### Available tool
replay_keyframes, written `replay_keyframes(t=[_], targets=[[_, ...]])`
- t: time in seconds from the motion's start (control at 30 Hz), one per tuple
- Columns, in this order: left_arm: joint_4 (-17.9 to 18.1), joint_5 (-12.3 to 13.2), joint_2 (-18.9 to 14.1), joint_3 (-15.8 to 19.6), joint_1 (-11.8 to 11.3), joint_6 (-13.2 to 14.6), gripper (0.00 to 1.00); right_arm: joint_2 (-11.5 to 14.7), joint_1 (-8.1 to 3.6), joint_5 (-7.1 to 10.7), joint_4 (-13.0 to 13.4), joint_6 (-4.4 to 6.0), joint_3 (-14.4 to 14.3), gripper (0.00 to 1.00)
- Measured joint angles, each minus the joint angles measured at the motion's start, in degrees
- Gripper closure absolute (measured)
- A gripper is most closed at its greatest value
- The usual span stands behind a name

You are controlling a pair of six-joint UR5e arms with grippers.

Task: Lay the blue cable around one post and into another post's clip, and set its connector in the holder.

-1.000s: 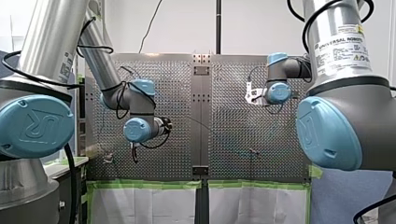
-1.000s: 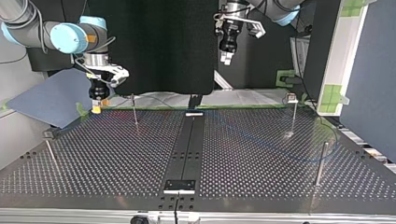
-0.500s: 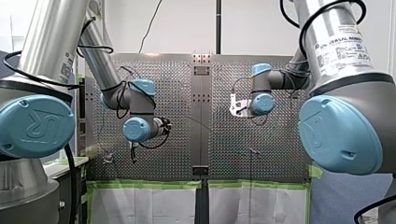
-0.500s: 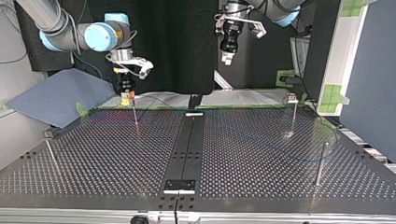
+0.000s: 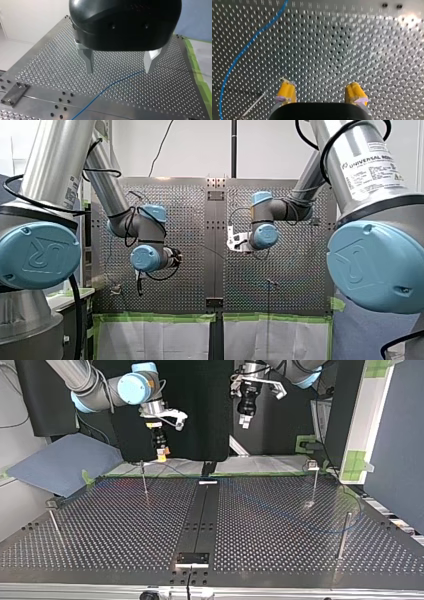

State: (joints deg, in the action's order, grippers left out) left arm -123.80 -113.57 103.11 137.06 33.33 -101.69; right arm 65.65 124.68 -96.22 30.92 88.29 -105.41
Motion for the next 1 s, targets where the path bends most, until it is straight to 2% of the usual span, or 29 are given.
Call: replay_keyframes(t=[0.27,0.4,0.6,0.87,1.0], targets=[[-1.86,-3.72,0.0,0.02,0.0,0.87,0.0,-0.1,4.0,-3.67,1.53,-0.02,-1.8,0.0],[-2.18,-5.58,0.0,0.02,-0.04,1.23,0.0,-0.11,5.91,-4.8,2.28,-0.03,-2.4,0.0],[-2.27,-6.5,0.0,0.0,-0.06,1.31,0.0,-0.19,8.78,-6.77,3.39,-0.88,-3.1,0.0],[-3.07,-8.46,-0.01,0.01,-0.23,1.32,0.0,-0.31,12.37,-7.79,2.86,-1.08,-3.18,0.0],[-3.23,-9.59,0.0,0.02,-0.26,1.3,0.0,-0.38,13.31,-8.35,2.74,-1.08,-3.46,0.0]])
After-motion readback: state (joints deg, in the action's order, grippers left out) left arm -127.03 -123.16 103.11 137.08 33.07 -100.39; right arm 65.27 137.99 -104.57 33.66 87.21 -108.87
